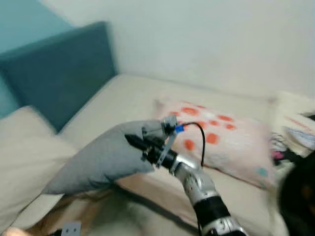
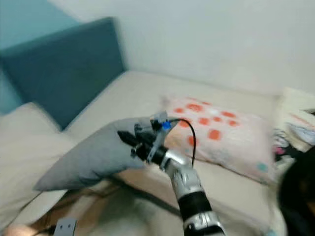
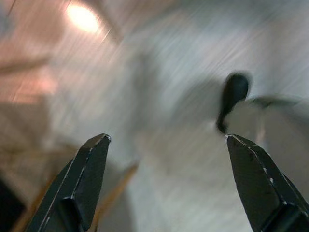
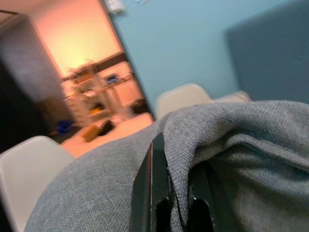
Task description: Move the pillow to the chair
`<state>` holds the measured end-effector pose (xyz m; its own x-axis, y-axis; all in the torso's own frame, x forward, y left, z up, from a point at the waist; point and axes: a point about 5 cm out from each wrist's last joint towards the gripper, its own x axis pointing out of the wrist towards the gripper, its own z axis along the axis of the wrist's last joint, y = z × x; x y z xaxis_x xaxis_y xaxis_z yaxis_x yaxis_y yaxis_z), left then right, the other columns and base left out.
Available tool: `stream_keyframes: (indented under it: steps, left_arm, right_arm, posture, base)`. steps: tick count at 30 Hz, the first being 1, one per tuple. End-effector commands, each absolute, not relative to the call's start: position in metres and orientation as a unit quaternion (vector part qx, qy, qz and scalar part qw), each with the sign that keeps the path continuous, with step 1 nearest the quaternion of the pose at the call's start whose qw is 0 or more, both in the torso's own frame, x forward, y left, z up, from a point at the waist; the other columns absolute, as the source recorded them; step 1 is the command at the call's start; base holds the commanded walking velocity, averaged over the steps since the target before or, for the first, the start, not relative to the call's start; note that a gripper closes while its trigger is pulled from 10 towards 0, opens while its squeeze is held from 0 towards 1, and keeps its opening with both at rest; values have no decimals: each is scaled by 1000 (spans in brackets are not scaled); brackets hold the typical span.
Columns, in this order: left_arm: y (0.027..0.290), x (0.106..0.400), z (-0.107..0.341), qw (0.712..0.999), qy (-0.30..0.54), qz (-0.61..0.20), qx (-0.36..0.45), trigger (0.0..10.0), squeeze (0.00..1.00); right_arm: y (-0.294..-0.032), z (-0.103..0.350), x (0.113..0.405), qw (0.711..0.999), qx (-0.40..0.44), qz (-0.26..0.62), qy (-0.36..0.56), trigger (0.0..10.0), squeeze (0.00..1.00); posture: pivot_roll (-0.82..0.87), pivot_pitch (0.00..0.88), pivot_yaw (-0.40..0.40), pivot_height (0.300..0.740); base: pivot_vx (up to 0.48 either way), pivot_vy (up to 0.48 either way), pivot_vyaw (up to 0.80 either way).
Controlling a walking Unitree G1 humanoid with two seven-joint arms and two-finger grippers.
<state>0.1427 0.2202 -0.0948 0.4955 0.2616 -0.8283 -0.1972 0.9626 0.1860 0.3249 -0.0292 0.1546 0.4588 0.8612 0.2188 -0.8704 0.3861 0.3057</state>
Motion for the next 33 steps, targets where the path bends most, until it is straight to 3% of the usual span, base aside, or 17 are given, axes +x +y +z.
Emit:
stream_keyframes:
  steps: [1, 8, 33]
  left_arm:
    - [221, 146, -94, 865, 485, 123, 41, 10000, 0]
    - [219, 146, -94, 866, 486, 102, 50, 10000, 0]
    - [212, 147, -95, 869, 484, 95, 38, 10000, 0]
  right_arm:
    - [-24, 182, 326, 819, 198, 532, -80, 10000, 0]
    - [-21, 198, 321, 807, 202, 545, -106, 10000, 0]
    - [-21, 198, 315, 804, 201, 550, -104, 10000, 0]
  posture:
    - [-43, 42, 28, 740]
    - [-39, 42, 25, 740]
    - [-53, 55, 29, 740]
  base:
    - [0, 0, 800]
    - [0, 0, 800]
    - [0, 0, 800]
